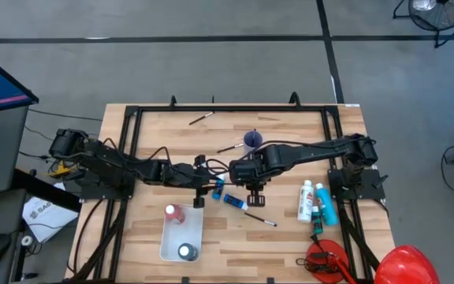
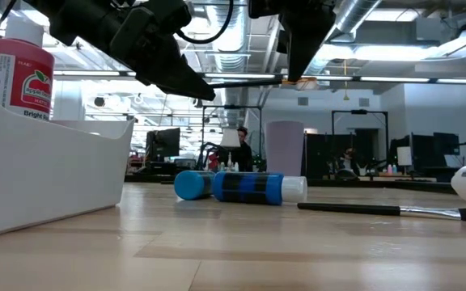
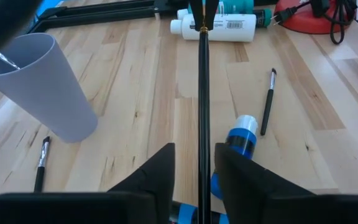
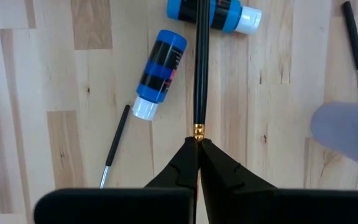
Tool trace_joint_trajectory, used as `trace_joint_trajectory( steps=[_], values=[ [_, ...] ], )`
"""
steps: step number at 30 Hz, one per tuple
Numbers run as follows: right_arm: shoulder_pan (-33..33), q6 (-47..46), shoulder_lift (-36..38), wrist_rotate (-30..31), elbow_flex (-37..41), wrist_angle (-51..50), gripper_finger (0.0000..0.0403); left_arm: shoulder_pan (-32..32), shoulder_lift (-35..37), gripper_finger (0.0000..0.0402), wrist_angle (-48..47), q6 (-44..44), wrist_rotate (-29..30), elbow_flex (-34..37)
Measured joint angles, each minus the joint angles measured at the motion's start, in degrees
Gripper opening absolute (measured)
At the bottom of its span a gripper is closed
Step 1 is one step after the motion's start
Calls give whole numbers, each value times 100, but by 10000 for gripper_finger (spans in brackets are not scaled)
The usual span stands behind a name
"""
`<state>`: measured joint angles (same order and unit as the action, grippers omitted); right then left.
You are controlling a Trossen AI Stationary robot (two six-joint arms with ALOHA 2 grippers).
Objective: Pick & Place Paint Supplies
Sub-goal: Put the gold paint brush into the violet cup
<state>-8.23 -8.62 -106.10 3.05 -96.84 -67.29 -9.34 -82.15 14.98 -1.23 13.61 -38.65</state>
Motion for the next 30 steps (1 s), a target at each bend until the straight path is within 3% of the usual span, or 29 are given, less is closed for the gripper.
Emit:
trace_joint_trajectory(
  steps=[6, 11, 22, 30],
  values=[
    [0, 7, 0, 0, 0, 0, 0, 13, 0, 72, -4, 29, -1, 1],
    [0, 19, 0, -2, -1, -4, 0, 65, 0, 13, -75, 120, -155, 2],
    [2, 104, 0, -1, -1, -1, 22, 160, 0, 6, -183, 259, -319, 2],
    [-2, 65, 0, -20, 1, -66, 70, 162, 0, 5, -259, 324, -301, 2]
  ],
)
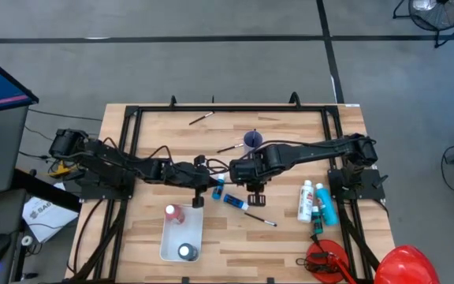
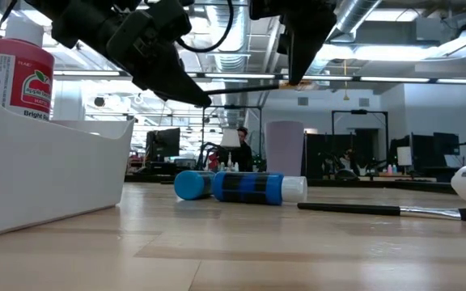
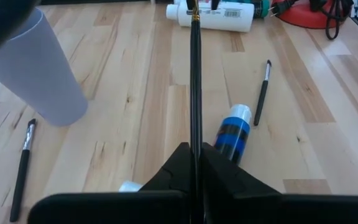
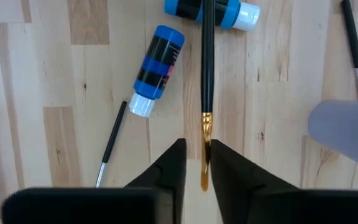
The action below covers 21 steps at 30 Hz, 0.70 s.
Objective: Pick & Place Paint Supplies
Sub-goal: Put the gold paint brush into the violet cup
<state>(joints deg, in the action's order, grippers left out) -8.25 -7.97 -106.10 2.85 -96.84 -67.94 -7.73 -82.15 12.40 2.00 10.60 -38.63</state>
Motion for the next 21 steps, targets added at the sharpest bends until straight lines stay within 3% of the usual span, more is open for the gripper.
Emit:
trace_joint_trajectory(
  steps=[10, 15, 21],
  values=[
    [66, 448, 11, -13, -374, -695, 154, 0, 0, 5, -98, 48, 14, 0],
    [131, 137, 68, 0, -681, -1083, 174, 0, 0, 5, -111, 100, 12, 2],
    [44, 359, 898, 35, -521, 621, 186, 0, 0, 5, -113, 98, 11, 2]
  ],
)
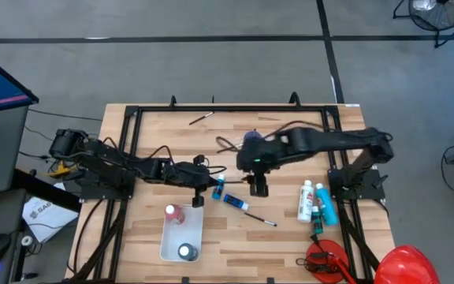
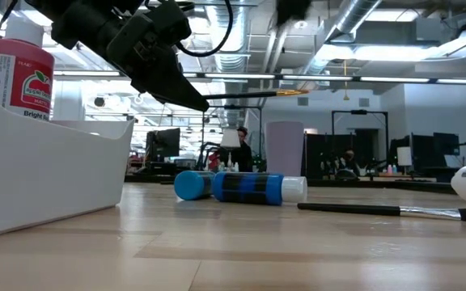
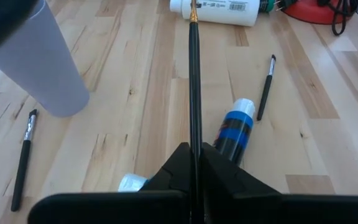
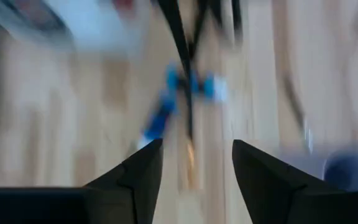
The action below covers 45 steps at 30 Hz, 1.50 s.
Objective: Pick & Place Paint Supplies
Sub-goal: Put the gold paint brush into the violet cup
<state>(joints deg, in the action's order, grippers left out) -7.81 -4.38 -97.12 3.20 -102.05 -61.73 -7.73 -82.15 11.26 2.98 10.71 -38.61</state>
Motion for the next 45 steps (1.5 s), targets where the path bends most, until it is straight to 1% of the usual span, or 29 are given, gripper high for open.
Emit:
trace_joint_trajectory(
  steps=[4, 8, 11, 15, 18, 21, 26, 29, 31, 33, 36, 38, 40, 45],
  values=[
    [-250, 379, 806, -34, 900, 1786, 190, 0, 0, 5, -13, -2, 84, 0],
    [-303, 480, 1554, -14, 2195, 3364, 189, 0, 8, 5, 13, 25, 85, 0],
    [-301, 454, 2004, -12, 3107, 4539, 187, 0, 120, 5, 144, 48, 93, 4],
    [-356, 471, 2451, -20, 3987, 5811, 184, -60, 403, 5, 327, 83, 122, 12],
    [-388, 612, 2708, -13, 4468, 6694, 186, -142, 691, 5, 810, 90, 130, 212],
    [-419, 698, 2798, -12, 4867, 7566, 188, -145, 1060, 5, 1545, 82, 109, 658],
    [-411, 792, 2716, -12, 5276, 8859, 189, -118, 1745, 5, 3631, 3, 3, 1752],
    [-336, 793, 2463, 92, 5426, 9589, 187, -120, 2056, 5, 4836, -7, -187, 2324],
    [-278, 793, 2216, 163, 5424, 10095, 185, -120, 2192, 5, 5417, -30, -263, 2597],
    [-210, 789, 1893, 166, 5416, 10862, 184, -125, 2294, 5, 5701, -16, -313, 2739],
    [-144, 789, 1346, 168, 5415, 11954, 182, -135, 2374, 5, 5752, 16, -382, 2758],
    [-91, 798, 1035, 168, 5365, 12475, 182, -162, 2367, 5, 5743, 18, -469, 2758],
    [-33, 787, 781, 160, 5240, 12708, 183, -195, 2352, 5, 5755, 9, -478, 2750],
    [65, 781, 266, 161, 4729, 12691, 181, -198, 2352, 5, 5770, -64, -398, 2750]
  ],
)
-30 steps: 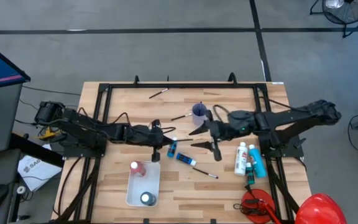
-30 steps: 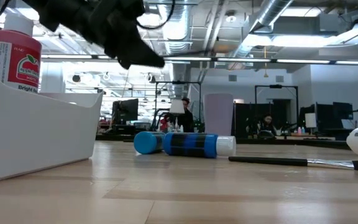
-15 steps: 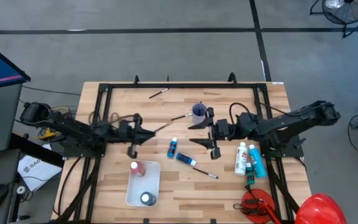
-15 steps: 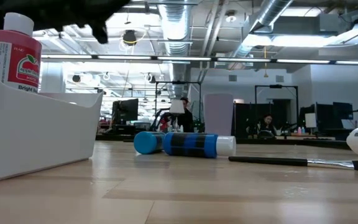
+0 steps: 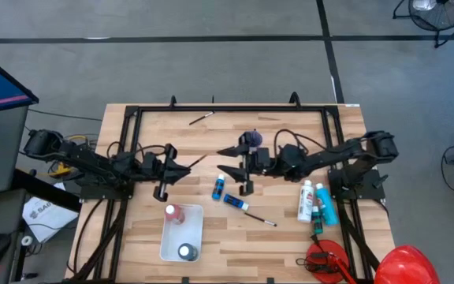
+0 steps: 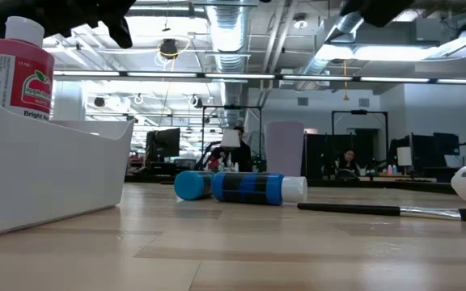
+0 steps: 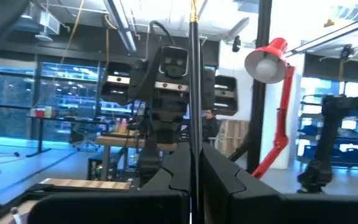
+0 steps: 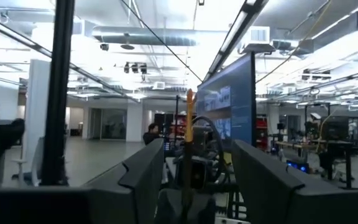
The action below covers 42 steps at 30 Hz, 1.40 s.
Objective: Pick & Place Paint Supplies
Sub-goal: Put the gold paint brush into the violet cup
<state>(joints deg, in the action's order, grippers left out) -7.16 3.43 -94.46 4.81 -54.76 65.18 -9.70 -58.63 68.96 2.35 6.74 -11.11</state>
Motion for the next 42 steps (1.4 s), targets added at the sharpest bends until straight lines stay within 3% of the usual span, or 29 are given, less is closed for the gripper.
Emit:
trace_joint_trajectory(
  steps=[9, 19, 28, 42],
  values=[
    [96, -798, -734, 112, -835, -57, 179, -446, -238, 5, -60, -862, 1799, -2],
    [58, -803, -788, 279, -883, -162, 177, -773, -234, 5, -28, -1272, 2826, -2],
    [65, -1533, -784, 279, -883, -525, 163, -1092, -30, 5, 73, -1509, 3159, -2],
    [337, -1527, -784, 276, -883, -265, 147, -1324, 55, 5, 97, -1803, 3229, -4]
  ],
)
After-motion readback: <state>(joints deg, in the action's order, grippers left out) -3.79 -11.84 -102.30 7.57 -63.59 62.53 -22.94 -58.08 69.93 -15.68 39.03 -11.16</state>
